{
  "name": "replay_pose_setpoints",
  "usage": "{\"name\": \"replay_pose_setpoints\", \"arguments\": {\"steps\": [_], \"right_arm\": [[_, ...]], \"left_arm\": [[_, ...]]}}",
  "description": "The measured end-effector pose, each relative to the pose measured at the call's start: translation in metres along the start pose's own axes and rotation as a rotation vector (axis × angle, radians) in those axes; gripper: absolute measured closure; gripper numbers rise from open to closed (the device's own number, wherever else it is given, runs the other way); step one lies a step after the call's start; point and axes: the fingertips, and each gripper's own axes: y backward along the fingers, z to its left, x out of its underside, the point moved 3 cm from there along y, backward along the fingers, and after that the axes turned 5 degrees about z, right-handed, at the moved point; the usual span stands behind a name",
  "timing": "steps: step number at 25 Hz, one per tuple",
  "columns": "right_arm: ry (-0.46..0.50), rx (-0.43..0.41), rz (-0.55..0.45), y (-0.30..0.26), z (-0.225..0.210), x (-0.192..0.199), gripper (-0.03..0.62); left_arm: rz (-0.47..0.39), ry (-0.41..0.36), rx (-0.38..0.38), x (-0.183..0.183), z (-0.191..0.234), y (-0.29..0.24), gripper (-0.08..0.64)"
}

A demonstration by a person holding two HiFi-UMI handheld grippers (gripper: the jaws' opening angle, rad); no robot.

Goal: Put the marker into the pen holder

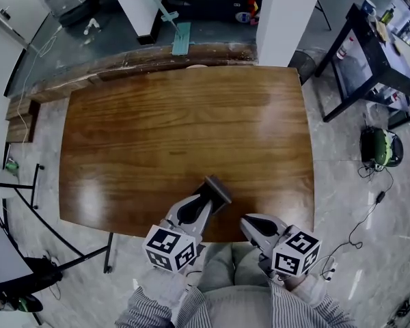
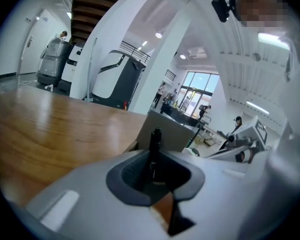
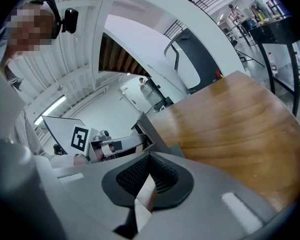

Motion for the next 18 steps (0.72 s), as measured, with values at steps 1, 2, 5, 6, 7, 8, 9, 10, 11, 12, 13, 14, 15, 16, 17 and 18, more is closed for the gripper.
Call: {"name": "replay_pose_setpoints", "arguments": {"steps": [1,2,5,6,7,8,9,10,11,12,13,14,15,16,17,18], "right_arm": [[-0.002,-0.006,0.000,0.0004,-0.0001,0.0001,0.592],[-0.004,-0.011,-0.001,0.0011,-0.0001,0.0002,0.592],[-0.008,-0.013,0.000,0.0026,-0.0015,0.0014,0.592],[-0.009,-0.011,0.001,0.0029,-0.0026,0.0016,0.592],[-0.010,-0.010,0.001,0.0031,-0.0037,0.0012,0.592],[-0.010,-0.010,0.001,0.0031,-0.0045,0.0003,0.592],[-0.010,-0.011,0.001,0.0030,-0.0050,-0.0009,0.593],[-0.009,-0.012,0.001,0.0027,-0.0052,-0.0023,0.592],[-0.007,-0.013,0.001,0.0023,-0.0052,-0.0033,0.592],[-0.005,-0.014,0.001,0.0019,-0.0051,-0.0042,0.592],[-0.003,-0.016,0.001,0.0014,-0.0049,-0.0047,0.592],[-0.002,-0.017,0.000,0.0011,-0.0047,-0.0050,0.592],[-0.001,-0.018,0.000,0.0011,-0.0044,-0.0051,0.592],[0.001,-0.021,0.001,0.0013,-0.0039,-0.0052,0.592],[0.002,-0.023,0.001,0.0017,-0.0032,-0.0055,0.592],[0.003,-0.024,0.002,0.0022,-0.0024,-0.0060,0.592]], "left_arm": [[0.011,0.005,0.002,0.0005,0.0002,-0.0022,0.508],[0.019,0.009,0.003,0.0003,0.0004,-0.0038,0.508],[0.039,-0.007,0.003,0.0001,-0.0004,-0.0066,0.508],[0.044,-0.019,0.001,0.0004,-0.0014,-0.0077,0.508],[0.048,-0.029,-0.001,0.0007,-0.0025,-0.0088,0.508],[0.050,-0.036,-0.005,0.0008,-0.0035,-0.0098,0.508],[0.050,-0.040,-0.009,0.0007,-0.0041,-0.0104,0.507],[0.049,-0.041,-0.014,0.0008,-0.0044,-0.0108,0.506],[0.049,-0.042,-0.018,0.0012,-0.0045,-0.0111,0.506],[0.049,-0.042,-0.021,0.0018,-0.0046,-0.0113,0.506],[0.049,-0.042,-0.024,0.0024,-0.0045,-0.0116,0.506],[0.049,-0.042,-0.028,0.0027,-0.0044,-0.0118,0.506],[0.049,-0.042,-0.032,0.0029,-0.0045,-0.0119,0.506],[0.049,-0.040,-0.037,0.0028,-0.0047,-0.0118,0.506],[0.049,-0.038,-0.043,0.0025,-0.0049,-0.0117,0.505],[0.049,-0.036,-0.050,0.0020,-0.0049,-0.0116,0.505]]}}
